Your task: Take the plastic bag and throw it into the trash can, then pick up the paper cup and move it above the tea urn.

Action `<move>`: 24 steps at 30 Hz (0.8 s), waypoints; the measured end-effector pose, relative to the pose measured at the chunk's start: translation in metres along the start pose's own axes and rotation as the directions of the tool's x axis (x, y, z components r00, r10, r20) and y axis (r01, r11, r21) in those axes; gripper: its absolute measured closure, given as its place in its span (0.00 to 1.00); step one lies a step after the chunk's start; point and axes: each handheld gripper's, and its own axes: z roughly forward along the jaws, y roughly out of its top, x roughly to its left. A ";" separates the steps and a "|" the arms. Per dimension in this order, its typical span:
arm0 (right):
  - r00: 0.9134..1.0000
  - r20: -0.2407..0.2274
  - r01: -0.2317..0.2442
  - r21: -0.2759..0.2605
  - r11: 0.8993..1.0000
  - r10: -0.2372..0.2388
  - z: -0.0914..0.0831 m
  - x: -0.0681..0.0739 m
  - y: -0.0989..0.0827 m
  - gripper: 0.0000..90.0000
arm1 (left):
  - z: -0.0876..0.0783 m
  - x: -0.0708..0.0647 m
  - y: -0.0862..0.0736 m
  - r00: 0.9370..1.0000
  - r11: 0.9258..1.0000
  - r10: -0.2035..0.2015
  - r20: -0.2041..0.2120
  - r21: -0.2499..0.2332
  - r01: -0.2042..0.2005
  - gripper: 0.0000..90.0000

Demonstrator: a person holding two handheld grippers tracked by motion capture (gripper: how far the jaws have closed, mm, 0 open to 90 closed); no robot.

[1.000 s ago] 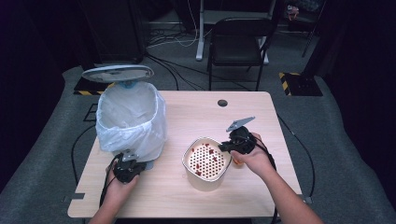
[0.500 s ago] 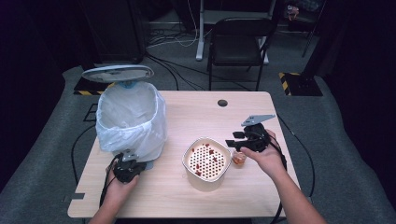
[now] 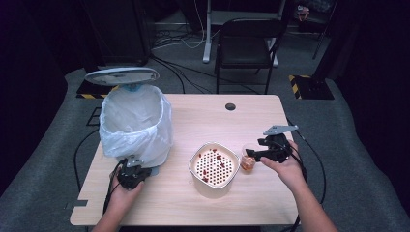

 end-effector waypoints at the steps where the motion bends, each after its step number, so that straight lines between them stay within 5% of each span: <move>1: 1.000 0.004 0.004 -0.002 1.000 -0.004 0.000 -0.001 -0.002 0.32 | 0.000 -0.001 0.000 1.000 1.000 -0.009 0.002 -0.007 0.009 1.00; 3: 1.000 0.014 0.002 -0.004 1.000 -0.002 0.001 -0.003 -0.006 0.30 | -0.001 0.002 0.000 1.000 1.000 0.024 -0.001 0.019 -0.024 1.00; 24: 0.998 0.037 -0.056 -0.031 0.998 0.057 0.023 -0.010 -0.049 0.14 | -0.001 0.002 0.000 1.000 0.999 0.028 -0.001 0.019 -0.028 1.00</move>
